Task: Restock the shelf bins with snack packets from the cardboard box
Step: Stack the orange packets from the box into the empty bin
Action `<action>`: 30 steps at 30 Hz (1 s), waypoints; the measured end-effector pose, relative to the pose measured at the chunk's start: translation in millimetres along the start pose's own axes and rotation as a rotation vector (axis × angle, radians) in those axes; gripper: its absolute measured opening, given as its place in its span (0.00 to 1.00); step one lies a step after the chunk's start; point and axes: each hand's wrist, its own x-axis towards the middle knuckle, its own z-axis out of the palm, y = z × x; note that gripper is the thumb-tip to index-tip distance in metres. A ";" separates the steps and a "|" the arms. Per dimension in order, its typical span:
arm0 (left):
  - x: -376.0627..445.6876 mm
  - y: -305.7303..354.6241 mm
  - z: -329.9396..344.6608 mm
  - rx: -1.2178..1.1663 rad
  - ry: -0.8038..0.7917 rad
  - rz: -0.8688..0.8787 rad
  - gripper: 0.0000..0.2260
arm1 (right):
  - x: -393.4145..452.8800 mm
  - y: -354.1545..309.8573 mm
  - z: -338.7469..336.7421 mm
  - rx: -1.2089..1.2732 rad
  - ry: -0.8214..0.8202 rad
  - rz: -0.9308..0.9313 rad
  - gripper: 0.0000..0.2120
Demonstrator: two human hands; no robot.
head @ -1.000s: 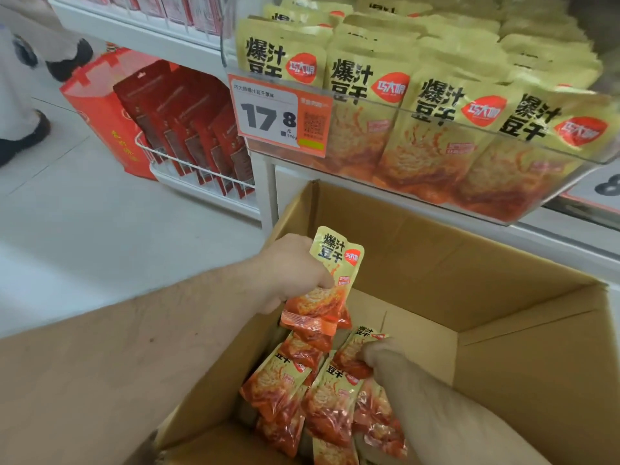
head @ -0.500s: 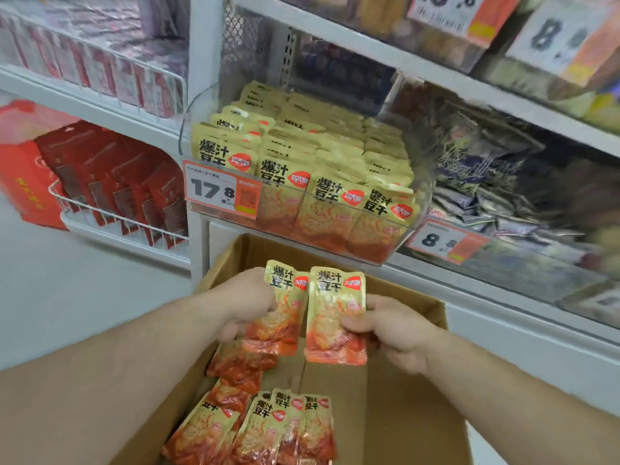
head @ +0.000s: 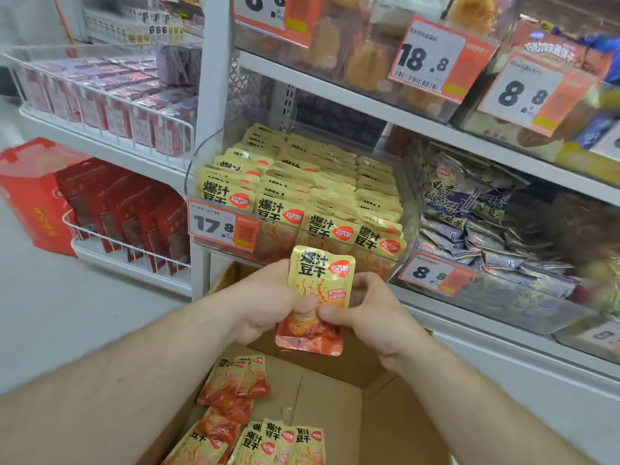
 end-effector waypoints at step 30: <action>8.1 116.0 -51.4 0.855 0.545 0.553 0.10 | 8.4 -72.8 -38.0 0.402 0.142 -0.292 0.09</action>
